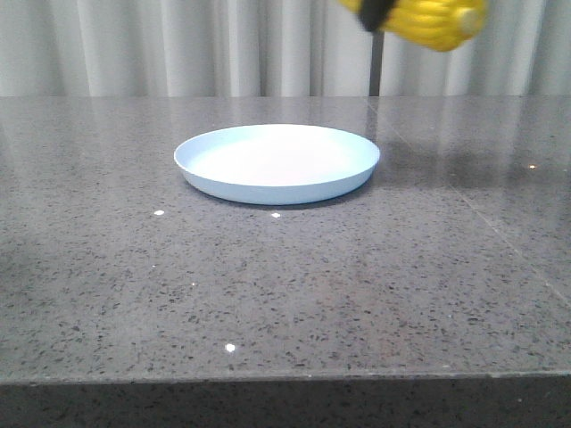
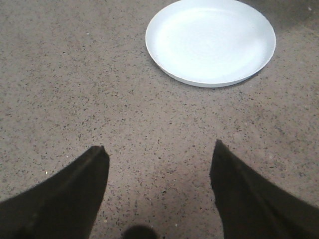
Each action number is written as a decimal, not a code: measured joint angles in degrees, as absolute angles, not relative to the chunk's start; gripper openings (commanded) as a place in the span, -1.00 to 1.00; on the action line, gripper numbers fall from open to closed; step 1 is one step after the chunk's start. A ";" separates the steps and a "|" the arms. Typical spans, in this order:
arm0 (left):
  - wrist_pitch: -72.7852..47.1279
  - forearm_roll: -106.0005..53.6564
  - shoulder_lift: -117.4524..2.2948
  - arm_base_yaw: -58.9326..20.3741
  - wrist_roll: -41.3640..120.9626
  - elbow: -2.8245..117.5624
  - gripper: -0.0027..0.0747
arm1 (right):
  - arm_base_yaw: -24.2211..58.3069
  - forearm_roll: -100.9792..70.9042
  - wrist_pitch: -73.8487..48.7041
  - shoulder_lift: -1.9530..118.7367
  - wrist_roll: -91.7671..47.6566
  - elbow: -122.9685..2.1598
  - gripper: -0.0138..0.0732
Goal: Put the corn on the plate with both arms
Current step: 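Carry the corn over the plate and lower it with the right gripper, then open the right gripper and raise it away from the corn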
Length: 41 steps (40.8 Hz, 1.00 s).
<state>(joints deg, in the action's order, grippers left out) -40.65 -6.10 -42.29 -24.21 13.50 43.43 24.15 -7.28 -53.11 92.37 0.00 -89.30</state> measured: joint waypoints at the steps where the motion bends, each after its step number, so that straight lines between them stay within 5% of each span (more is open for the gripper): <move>1: -40.65 -6.10 -42.29 -24.21 13.50 43.43 0.21 | 25.35 -8.03 -52.80 92.53 0.00 -89.30 -0.06; 20: -40.65 -6.10 -42.29 -24.21 13.50 43.43 0.21 | 29.56 -13.06 -42.85 103.90 9.25 -89.30 0.08; 30: -40.65 -6.10 -42.29 -24.21 13.50 43.43 0.21 | 29.56 -13.07 -41.60 107.39 11.75 -89.30 0.70; 41: -40.65 -6.10 -42.29 -24.21 13.50 43.43 0.21 | 29.56 -13.07 -41.24 106.87 11.84 -89.30 0.76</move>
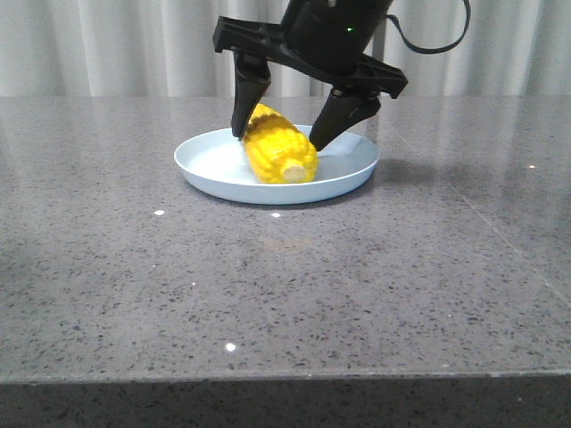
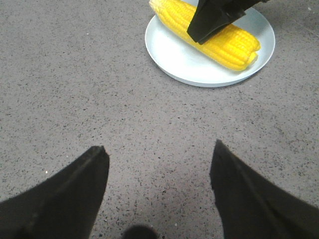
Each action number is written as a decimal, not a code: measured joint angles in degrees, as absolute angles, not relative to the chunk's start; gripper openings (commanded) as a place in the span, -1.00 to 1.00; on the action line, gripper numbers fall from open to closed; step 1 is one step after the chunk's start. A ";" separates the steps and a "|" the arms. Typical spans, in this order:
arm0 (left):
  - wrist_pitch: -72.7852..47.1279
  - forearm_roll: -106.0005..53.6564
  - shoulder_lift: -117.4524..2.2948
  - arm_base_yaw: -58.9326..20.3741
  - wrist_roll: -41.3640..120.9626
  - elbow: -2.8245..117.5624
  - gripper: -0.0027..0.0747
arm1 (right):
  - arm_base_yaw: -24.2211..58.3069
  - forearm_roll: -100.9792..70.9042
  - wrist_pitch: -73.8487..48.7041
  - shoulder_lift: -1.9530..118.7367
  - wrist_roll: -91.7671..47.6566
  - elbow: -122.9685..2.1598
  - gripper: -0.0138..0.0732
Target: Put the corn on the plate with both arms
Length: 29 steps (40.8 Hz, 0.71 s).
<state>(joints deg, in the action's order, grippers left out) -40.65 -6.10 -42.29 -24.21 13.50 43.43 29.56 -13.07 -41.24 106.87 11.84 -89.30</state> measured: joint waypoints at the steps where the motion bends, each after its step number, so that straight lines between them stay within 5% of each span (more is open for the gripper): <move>1: -40.65 -6.10 -42.29 -24.21 13.50 43.43 0.21 | 29.56 -13.07 -41.24 106.48 11.84 -89.30 0.76; 16: -40.65 -6.10 -42.29 -24.21 13.50 43.43 0.21 | 30.82 -2.74 -49.86 89.11 8.07 -87.70 0.57; 29: -40.65 -6.10 -42.29 -24.21 13.50 43.43 0.21 | 32.51 0.00 -52.61 66.45 4.60 -71.13 0.56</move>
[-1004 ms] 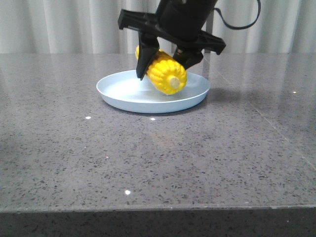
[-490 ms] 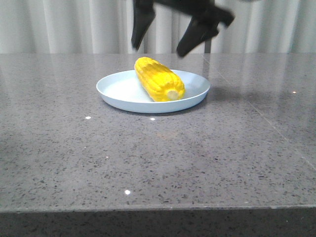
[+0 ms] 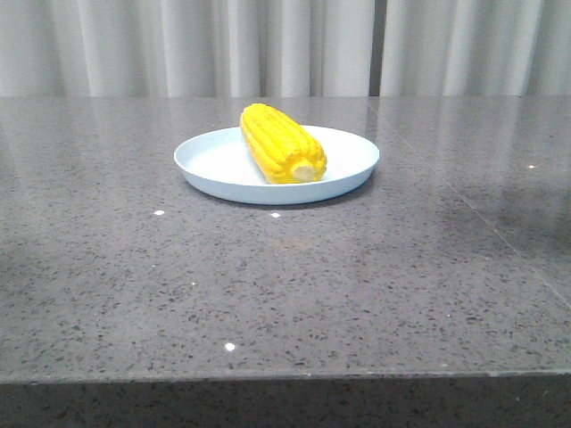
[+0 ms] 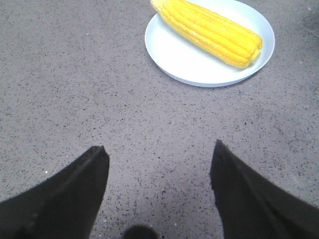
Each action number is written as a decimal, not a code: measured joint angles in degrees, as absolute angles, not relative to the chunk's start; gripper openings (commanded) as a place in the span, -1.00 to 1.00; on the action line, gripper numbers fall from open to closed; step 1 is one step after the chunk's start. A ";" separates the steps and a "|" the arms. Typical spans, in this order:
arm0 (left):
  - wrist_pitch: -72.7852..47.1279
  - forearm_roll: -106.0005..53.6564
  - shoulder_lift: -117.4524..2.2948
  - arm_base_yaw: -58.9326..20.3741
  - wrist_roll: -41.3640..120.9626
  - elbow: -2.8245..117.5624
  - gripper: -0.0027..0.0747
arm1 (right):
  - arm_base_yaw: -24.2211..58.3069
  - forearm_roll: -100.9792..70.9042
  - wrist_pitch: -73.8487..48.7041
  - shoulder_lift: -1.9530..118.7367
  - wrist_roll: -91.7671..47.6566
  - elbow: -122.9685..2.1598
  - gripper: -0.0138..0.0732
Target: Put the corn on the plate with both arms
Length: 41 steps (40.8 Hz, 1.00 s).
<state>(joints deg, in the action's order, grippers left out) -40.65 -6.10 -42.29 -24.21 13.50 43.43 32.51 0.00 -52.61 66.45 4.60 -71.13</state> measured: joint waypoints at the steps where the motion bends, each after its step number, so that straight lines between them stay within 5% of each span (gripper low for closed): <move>1: -40.65 -6.10 -42.29 -24.21 13.50 43.43 0.21 | 32.51 0.38 -52.49 64.37 4.46 -69.48 0.56; 20: -40.65 -6.10 -42.29 -24.21 13.50 43.43 0.21 | 32.51 3.18 -52.57 36.79 4.31 -49.20 0.56; 35: -40.65 -6.10 -42.29 -24.21 13.50 43.43 0.21 | 32.51 3.22 -52.70 30.62 4.20 -44.74 0.55; 41: -40.65 -6.10 -42.29 -24.21 13.50 43.43 0.21 | 32.51 3.31 -52.70 30.62 4.20 -44.66 0.15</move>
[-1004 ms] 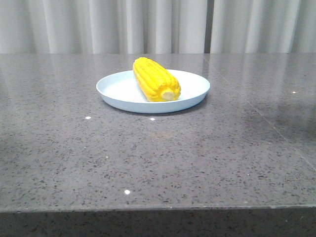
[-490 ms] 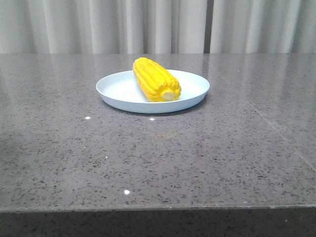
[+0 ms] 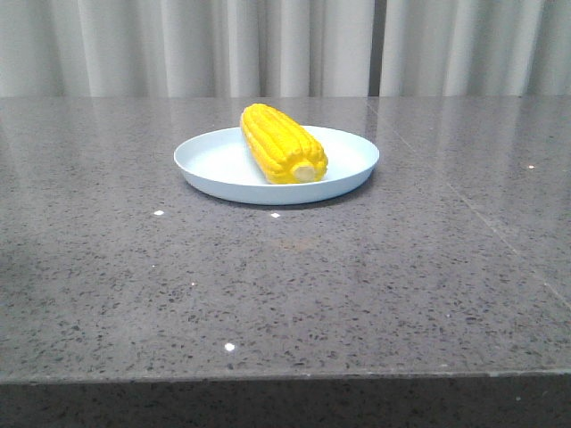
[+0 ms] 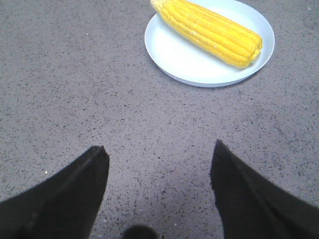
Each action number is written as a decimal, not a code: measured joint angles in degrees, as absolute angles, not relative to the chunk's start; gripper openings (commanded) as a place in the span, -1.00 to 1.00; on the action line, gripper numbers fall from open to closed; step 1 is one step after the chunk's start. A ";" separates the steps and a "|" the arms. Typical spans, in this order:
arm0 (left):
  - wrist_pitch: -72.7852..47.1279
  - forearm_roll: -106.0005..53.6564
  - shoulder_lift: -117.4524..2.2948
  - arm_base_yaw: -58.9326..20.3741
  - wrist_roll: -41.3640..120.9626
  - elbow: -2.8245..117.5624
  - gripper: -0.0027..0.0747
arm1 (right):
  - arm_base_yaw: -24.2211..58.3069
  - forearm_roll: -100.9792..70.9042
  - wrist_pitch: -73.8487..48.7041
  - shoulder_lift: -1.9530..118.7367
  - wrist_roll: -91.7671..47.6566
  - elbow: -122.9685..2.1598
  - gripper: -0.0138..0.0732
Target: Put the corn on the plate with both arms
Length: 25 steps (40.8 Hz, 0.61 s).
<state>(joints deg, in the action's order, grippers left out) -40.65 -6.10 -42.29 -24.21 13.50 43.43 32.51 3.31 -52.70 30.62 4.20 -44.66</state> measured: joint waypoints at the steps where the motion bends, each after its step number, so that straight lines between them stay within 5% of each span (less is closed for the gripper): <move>1: -40.65 -6.10 -42.29 -24.21 13.50 43.43 0.21 | 32.51 3.31 -52.70 30.62 4.20 -44.66 0.03; 7: -40.65 -6.10 -42.29 -24.21 13.50 43.43 0.08 | 32.51 3.35 -52.70 30.62 4.20 -44.66 -0.57; 11: -40.65 -6.10 -42.29 -24.21 13.50 43.43 -0.25 | 32.51 3.44 -52.70 30.62 4.20 -44.66 -0.86; 21: -40.65 -6.10 -42.29 -24.21 13.50 43.43 -0.97 | 32.51 3.44 -52.70 30.62 4.20 -44.66 -0.84; 25: -40.65 -6.10 -42.29 -24.21 13.50 43.43 -0.98 | 32.51 3.44 -52.70 30.62 4.20 -44.66 -0.84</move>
